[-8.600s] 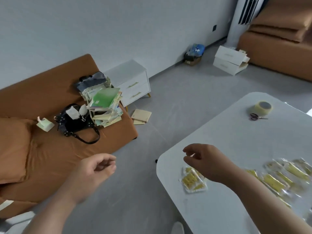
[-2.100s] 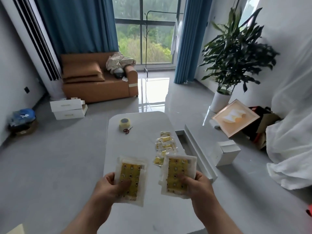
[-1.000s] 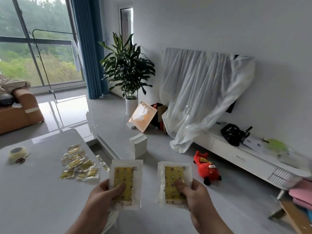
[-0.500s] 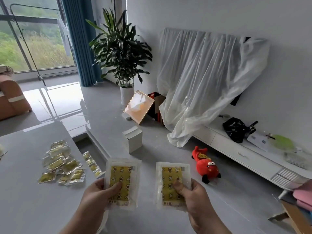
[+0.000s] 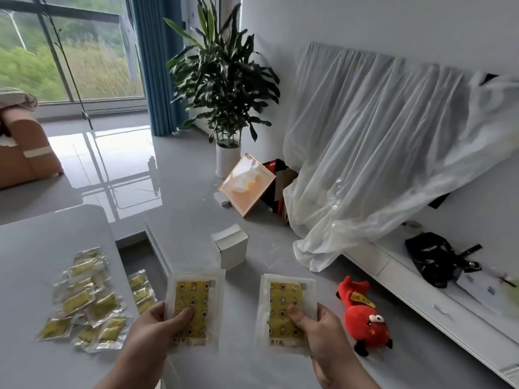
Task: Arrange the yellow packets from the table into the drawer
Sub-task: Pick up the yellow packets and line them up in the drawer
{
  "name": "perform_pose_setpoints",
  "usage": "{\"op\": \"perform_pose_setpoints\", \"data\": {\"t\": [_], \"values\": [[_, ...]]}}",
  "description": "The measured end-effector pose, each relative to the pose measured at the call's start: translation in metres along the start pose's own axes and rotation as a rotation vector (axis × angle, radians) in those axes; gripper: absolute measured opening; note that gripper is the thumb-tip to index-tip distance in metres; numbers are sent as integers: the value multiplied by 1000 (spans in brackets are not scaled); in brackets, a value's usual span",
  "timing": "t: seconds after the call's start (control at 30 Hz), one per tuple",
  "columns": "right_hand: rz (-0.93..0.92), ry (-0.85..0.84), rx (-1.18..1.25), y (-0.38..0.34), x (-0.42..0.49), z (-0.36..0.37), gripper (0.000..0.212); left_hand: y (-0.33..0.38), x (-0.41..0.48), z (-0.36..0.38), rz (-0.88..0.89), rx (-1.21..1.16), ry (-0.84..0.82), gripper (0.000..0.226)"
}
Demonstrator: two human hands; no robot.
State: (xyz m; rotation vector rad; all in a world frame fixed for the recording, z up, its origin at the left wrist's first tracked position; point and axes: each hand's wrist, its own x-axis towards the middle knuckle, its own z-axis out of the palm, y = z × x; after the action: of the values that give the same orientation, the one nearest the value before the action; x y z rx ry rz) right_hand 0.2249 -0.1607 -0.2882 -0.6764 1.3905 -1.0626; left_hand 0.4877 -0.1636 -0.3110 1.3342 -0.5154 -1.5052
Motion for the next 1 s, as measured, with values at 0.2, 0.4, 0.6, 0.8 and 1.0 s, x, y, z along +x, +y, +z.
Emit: {"op": "perform_pose_setpoints", "data": {"t": [0.2, 0.4, 0.6, 0.8, 1.0], "values": [[-2, -62, 36, -36, 86, 10, 16, 22, 61, 19, 45, -30, 91, 21], [41, -167, 17, -78, 193, 15, 16, 38, 133, 52, 103, -63, 212, 30], [88, -285, -61, -134, 302, 5, 16, 66, 199, 92, 143, -148, 351, 19], [131, -402, -83, -171, 379, 32, 15, 86, 239, 115, 225, -187, 429, 34], [191, -477, -144, -177, 442, 89, 18, 103, 276, 99, 242, -231, 529, 28]]}}
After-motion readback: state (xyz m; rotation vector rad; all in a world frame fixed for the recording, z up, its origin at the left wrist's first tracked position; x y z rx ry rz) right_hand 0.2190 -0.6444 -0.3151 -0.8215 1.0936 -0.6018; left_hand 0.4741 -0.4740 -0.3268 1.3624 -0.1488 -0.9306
